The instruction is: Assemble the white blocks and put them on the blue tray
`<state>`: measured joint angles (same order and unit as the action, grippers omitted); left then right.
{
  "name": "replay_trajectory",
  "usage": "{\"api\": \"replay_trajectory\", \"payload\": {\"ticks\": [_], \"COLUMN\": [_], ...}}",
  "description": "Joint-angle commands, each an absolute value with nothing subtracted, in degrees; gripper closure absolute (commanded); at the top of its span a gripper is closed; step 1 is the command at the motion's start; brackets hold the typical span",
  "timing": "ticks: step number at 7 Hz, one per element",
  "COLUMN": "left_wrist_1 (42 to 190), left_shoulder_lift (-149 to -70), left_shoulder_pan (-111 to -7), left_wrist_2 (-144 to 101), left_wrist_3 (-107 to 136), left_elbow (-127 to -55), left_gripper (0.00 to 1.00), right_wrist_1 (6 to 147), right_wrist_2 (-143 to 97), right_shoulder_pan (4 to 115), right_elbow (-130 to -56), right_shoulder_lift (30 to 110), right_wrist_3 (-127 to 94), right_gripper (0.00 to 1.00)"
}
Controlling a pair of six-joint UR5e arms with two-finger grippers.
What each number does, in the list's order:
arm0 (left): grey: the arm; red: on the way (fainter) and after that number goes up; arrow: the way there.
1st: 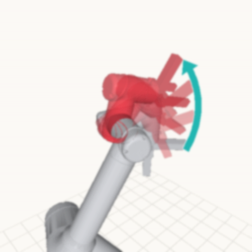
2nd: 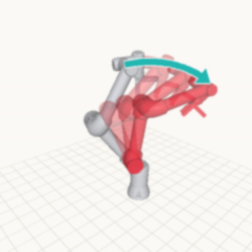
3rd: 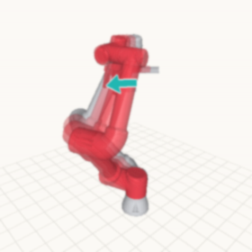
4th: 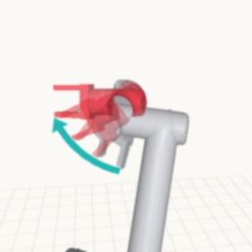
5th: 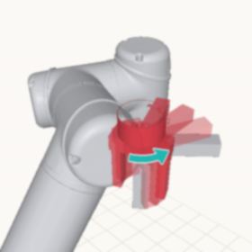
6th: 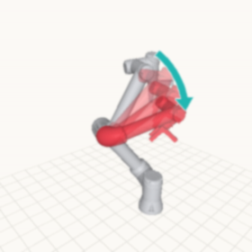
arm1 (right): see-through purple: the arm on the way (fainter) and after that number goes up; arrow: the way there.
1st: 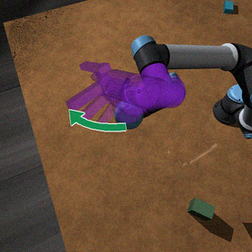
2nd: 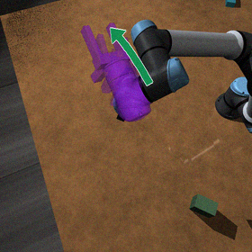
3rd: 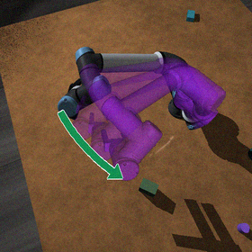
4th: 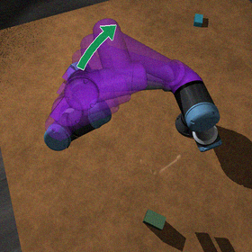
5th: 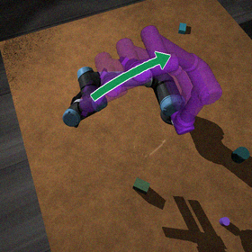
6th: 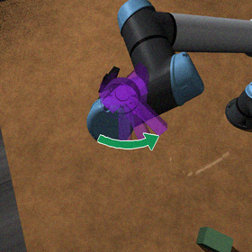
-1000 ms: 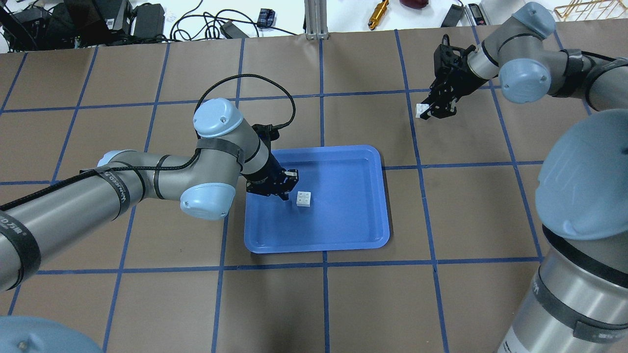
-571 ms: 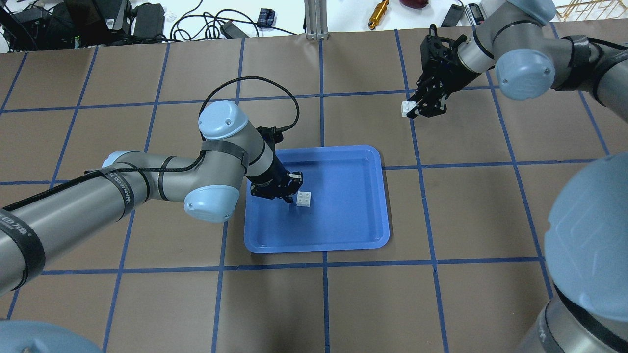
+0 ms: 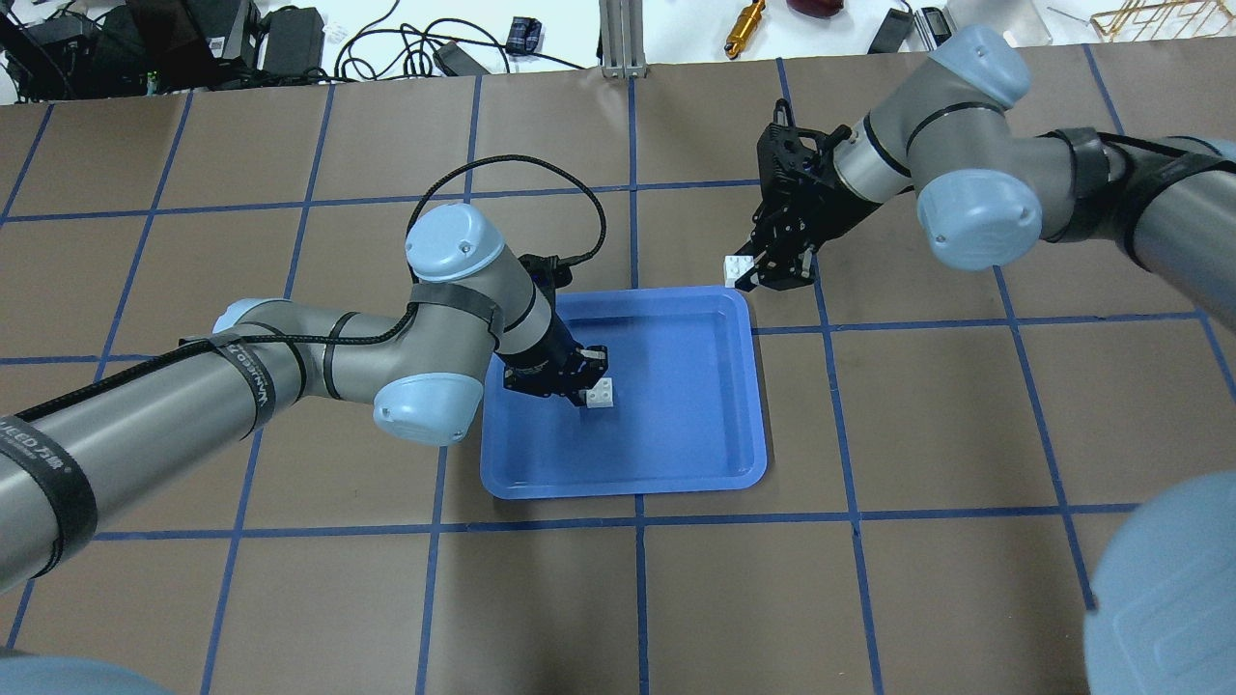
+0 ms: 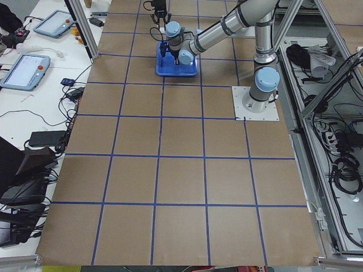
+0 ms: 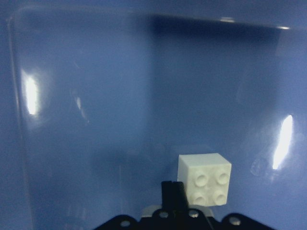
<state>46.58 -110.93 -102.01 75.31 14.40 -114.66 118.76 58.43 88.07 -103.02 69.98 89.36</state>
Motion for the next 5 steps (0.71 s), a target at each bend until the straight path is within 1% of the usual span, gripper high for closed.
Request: {"api": "replay_trajectory", "payload": {"ticks": [1, 3, 5], "left_wrist_1": [46.6, 46.6, 46.6], "left_shoulder_lift": [-110.9, -110.9, -110.9], "left_shoulder_pan": [-102.0, -102.0, -102.0], "left_wrist_2": [75.4, 75.4, 75.5], "left_wrist_3": [14.3, 14.6, 14.5], "left_elbow": [-114.7, -114.7, -115.4], "left_gripper": [0.99, 0.99, 0.99], "right_wrist_1": [133.0, 143.8, 145.3], "right_wrist_2": [58.7, 58.8, 58.9], "right_shoulder_pan": [91.8, 93.9, 96.5], "right_elbow": [-111.0, -117.7, -118.6], "right_shoulder_lift": [70.3, 70.3, 69.7], "right_wrist_3": [81.8, 79.3, 77.4], "right_gripper": [1.00, 1.00, 1.00]}}
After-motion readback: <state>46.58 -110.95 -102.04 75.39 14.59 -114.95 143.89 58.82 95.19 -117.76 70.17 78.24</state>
